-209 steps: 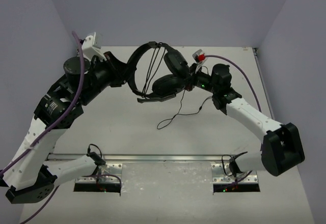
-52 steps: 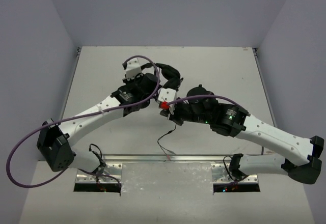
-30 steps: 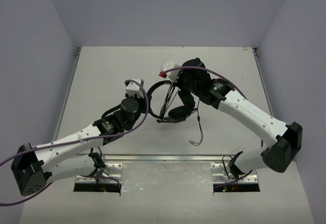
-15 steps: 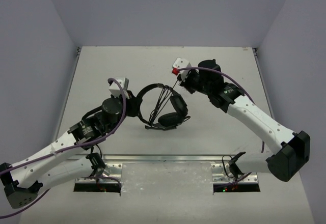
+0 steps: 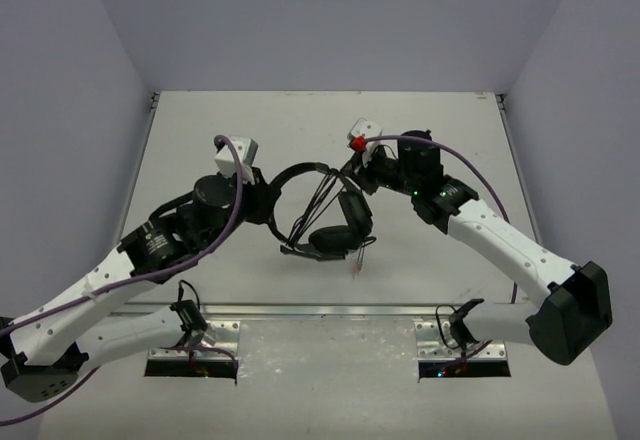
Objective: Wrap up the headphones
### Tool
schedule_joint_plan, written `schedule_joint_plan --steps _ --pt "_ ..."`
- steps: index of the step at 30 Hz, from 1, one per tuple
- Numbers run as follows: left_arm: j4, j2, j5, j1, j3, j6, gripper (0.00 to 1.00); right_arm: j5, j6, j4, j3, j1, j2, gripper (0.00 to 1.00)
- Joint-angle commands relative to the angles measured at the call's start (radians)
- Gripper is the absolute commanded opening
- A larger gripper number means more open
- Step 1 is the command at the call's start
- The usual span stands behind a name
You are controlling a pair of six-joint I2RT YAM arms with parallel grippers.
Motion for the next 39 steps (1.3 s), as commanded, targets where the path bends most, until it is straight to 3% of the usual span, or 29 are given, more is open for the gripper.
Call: schedule_joint_plan --steps 1,4,10,16,20,23,27,30,34,36,37,39 --pt "0.116 -0.058 0.031 -0.009 0.092 0.006 0.0 -0.09 0.1 0.15 -0.072 -0.016 -0.034 0.05" --pt "0.206 -0.078 0.082 -0.011 0.095 0.025 0.0 -0.216 0.223 0.341 -0.168 -0.016 -0.041 0.11" --pt "0.263 -0.05 0.158 -0.011 0.161 0.016 0.0 -0.374 0.367 0.547 -0.228 -0.008 0.055 0.06" --pt "0.279 -0.039 0.103 -0.009 0.244 -0.039 0.0 -0.382 0.475 0.741 -0.315 0.024 0.149 0.06" --pt "0.276 -0.018 0.076 -0.009 0.288 -0.078 0.0 -0.417 0.548 0.885 -0.37 0.038 0.181 0.13" --pt "0.254 0.005 0.056 -0.011 0.314 -0.09 0.0 -0.433 0.598 0.957 -0.403 0.041 0.178 0.13" --pt "0.23 0.025 0.033 -0.011 0.319 -0.105 0.0 -0.456 0.644 1.006 -0.423 0.044 0.167 0.16" --pt "0.223 0.031 0.017 -0.009 0.317 -0.121 0.0 -0.43 0.641 1.011 -0.435 0.045 0.147 0.01" --pt "0.196 0.043 -0.061 -0.011 0.34 -0.17 0.0 -0.413 0.615 0.971 -0.433 0.045 0.132 0.01" --pt "0.173 0.053 -0.114 -0.011 0.363 -0.185 0.0 -0.416 0.61 0.96 -0.441 0.047 0.133 0.03" --pt "0.165 0.056 -0.133 -0.009 0.37 -0.211 0.0 -0.419 0.608 0.96 -0.447 0.05 0.133 0.11" --pt "0.156 0.068 -0.167 -0.011 0.391 -0.223 0.0 -0.416 0.61 0.972 -0.471 0.056 0.136 0.15"
